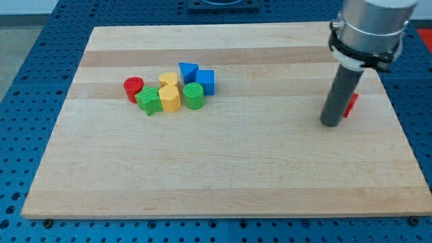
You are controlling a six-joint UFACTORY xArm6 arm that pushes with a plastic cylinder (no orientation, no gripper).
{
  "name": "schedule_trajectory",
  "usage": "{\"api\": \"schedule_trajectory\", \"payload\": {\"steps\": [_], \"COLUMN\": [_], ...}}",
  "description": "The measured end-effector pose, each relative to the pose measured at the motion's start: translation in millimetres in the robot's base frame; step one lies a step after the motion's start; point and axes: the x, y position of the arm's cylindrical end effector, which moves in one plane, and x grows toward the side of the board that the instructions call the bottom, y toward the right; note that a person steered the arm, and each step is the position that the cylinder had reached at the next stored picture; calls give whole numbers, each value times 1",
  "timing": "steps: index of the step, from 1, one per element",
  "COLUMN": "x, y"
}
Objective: Slide the red star to the center right
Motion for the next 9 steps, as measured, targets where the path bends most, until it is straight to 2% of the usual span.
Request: {"api": "schedule_trajectory", "payload": {"steps": [1, 2, 3, 5, 6, 7, 8, 9], "x": [-12, -50, -53, 40, 62, 59, 41, 18], "y": [66, 79, 44, -44, -82, -60, -69, -109]}}
